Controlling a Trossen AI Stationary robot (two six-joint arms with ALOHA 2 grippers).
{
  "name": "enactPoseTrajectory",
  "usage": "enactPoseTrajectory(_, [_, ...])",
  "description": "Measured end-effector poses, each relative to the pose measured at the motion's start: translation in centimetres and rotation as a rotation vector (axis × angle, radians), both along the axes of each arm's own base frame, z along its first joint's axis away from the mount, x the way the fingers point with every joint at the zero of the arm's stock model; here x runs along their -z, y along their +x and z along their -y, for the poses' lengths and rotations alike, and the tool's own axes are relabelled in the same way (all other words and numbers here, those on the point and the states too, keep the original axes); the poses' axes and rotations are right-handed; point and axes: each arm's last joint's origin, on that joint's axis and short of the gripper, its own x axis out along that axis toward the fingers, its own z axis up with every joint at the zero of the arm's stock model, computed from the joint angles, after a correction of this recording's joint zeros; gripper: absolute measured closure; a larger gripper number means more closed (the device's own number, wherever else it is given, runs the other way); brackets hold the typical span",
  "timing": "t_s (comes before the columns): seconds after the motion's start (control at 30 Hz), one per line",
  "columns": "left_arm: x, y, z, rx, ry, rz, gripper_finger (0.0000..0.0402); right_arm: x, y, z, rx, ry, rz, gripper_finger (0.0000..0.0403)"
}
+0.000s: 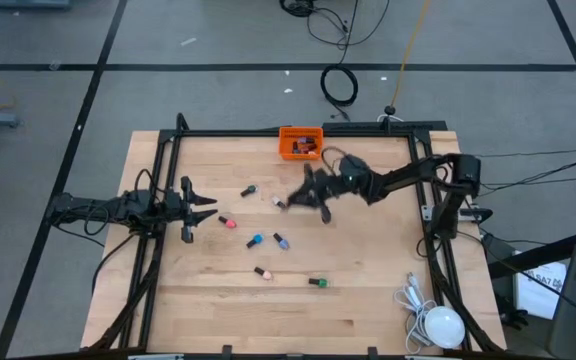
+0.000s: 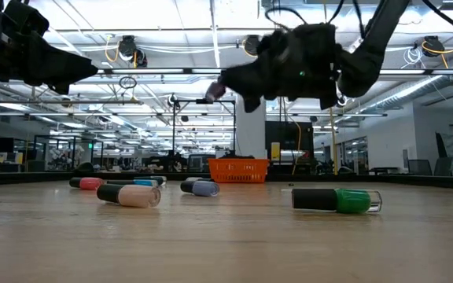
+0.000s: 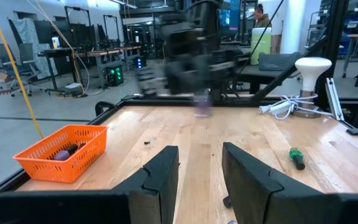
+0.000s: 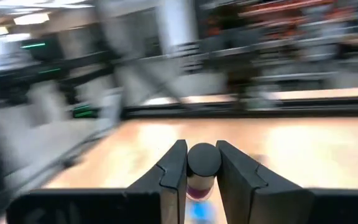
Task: Pick & Place Nail Polish
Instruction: Put the violet nail polish bottle into the basket
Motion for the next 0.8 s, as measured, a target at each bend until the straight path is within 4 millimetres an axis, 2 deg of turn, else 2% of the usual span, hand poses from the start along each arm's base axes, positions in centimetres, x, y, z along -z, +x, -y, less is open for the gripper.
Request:
enactPoseTrajectory(0.2, [0.0, 0.0, 0.0, 0.000, 0.000, 0.000, 0.0277, 0.6, -2.2, 7.0, 0.525, -0.019, -0.056, 0.0351])
enactPoseTrajectory(0.3, [0.0, 0.0, 0.0, 0.000, -0.001, 0.000, 0.0277, 1.3, -3.9, 10.1, 0.724, -0.027, -0.142, 0.0351])
enactPoseTrajectory(0.4, [0.0, 0.0, 0.0, 0.000, 0.000, 0.000, 0.0277, 2.3, -5.6, 12.3, 0.840, -0.007, -0.247, 0.0351])
enactPoseTrajectory(0.5, [0.0, 0.0, 0.0, 0.000, 0.000, -0.001, 0.0277, 2.8, -6.5, 13.3, 0.870, 0.019, -0.295, 0.0351])
enactPoseTrajectory(0.67, [0.0, 0.0, 0.0, 0.000, 0.000, 0.000, 0.0277, 2.9, -6.6, 13.4, 0.852, 0.018, -0.310, 0.0348])
enactPoseTrajectory(0.8, [0.0, 0.0, 0.0, 0.000, 0.000, 0.000, 0.0277, 2.9, -6.6, 13.3, 0.851, 0.018, -0.311, 0.0313])
